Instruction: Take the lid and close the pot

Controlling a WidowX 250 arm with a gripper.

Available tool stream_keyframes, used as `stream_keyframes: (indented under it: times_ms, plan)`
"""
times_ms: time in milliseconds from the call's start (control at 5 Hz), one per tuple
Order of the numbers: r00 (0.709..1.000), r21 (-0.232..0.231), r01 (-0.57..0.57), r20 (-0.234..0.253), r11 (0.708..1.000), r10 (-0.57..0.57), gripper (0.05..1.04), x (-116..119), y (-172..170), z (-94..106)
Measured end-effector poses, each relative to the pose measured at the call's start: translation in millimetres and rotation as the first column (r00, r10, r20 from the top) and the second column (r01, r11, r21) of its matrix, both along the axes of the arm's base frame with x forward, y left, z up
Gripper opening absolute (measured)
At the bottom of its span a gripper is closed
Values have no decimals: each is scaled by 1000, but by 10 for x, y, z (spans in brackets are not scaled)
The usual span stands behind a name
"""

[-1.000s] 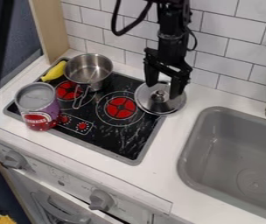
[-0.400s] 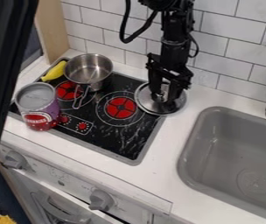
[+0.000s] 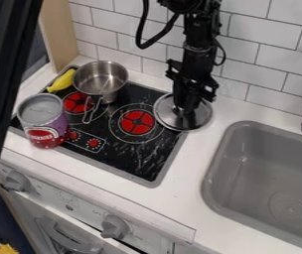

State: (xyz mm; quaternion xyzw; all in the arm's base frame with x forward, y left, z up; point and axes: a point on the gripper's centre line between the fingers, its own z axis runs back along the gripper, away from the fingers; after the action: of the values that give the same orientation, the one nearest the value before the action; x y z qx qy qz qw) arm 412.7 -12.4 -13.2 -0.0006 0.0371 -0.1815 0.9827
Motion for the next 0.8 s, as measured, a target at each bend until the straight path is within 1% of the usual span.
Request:
stream_keyframes:
  times_ms: [200,400,600,800]
  plan:
    - [1000,10,24,5,1000,-24,279,-32,-13,10]
    - [999,-27,37,10,999,-37,279,-76,-62,35]
    - [999,-62,24,38,998,-21,279,-144,-60,127]
    - [993,-71,-6,116,997,14,279,-134,98,449]
